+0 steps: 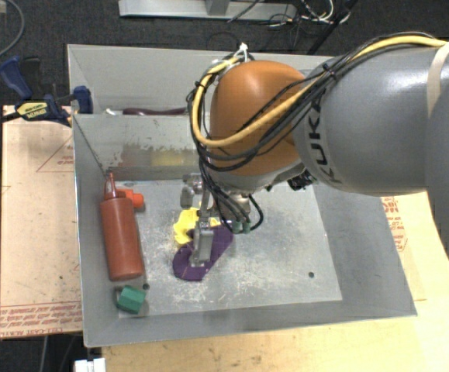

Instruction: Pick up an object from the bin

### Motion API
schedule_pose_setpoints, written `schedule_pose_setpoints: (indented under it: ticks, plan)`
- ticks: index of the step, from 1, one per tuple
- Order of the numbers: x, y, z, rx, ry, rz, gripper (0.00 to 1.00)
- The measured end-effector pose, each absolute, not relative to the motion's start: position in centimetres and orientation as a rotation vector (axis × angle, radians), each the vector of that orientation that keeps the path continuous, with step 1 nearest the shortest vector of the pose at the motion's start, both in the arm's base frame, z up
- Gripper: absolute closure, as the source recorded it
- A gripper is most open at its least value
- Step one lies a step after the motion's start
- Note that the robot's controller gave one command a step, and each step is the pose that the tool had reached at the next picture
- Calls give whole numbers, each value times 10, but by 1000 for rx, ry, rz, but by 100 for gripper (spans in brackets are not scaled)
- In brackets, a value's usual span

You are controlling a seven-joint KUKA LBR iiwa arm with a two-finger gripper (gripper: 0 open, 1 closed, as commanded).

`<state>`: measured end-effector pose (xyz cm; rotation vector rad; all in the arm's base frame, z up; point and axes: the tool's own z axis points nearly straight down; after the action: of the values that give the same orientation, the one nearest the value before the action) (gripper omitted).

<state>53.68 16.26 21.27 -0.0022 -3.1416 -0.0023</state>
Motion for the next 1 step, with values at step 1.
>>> schedule_pose_setpoints:
  ticks: [1]
  plan:
    - [537,163,213,-2,-3142,-2,0]
